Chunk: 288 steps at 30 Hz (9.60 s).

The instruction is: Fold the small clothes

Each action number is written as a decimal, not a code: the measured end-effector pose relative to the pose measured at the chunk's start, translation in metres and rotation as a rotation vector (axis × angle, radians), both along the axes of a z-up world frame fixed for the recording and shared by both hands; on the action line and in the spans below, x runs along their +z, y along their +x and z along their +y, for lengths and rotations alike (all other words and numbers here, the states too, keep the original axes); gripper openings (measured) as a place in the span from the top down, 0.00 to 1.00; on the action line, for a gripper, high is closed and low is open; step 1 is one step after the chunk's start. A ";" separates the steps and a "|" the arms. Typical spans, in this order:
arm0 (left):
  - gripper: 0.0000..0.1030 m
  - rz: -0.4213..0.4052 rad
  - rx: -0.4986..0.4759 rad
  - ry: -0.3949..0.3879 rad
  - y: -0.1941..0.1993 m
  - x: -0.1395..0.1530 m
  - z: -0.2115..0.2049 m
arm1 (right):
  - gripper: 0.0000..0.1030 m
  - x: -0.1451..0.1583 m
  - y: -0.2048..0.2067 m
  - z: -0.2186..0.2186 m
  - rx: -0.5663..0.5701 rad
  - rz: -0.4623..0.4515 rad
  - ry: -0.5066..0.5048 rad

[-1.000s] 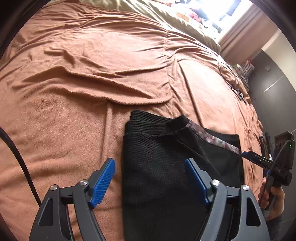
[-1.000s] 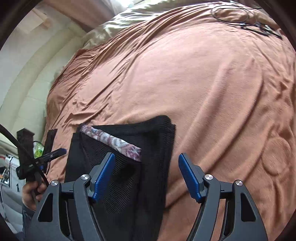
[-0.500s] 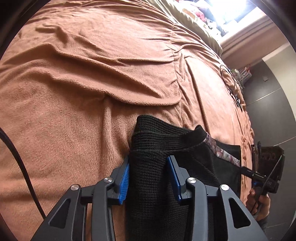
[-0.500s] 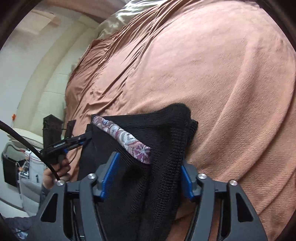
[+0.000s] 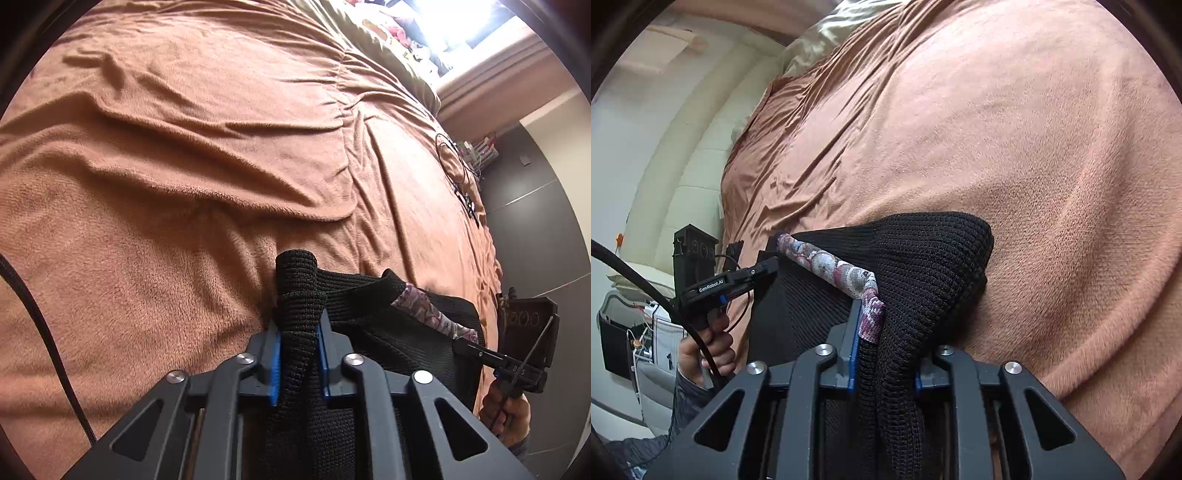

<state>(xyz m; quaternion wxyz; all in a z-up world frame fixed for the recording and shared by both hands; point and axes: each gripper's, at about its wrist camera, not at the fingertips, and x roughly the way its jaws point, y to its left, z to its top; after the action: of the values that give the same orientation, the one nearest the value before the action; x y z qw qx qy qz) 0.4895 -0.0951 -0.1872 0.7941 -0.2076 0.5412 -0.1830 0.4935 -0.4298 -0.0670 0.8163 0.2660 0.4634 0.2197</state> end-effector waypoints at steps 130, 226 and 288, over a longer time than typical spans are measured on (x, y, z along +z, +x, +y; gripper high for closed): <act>0.89 -0.456 0.556 0.306 -0.046 0.163 0.530 | 0.89 0.067 0.073 0.524 0.329 -0.357 -0.174; 0.00 -0.726 0.355 0.419 -0.502 0.179 0.092 | 0.00 0.082 -0.465 0.148 -0.033 -0.688 -0.432; 0.00 -0.775 0.365 0.430 -0.548 0.173 0.097 | 0.00 0.049 -0.503 0.130 -0.162 -0.715 -0.414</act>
<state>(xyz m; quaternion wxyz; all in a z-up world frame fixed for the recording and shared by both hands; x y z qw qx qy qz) -0.0587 0.0017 -0.0145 0.9815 -0.0465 0.1856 0.0117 -0.0098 -0.3000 -0.0185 0.9765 0.0389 0.1628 0.1355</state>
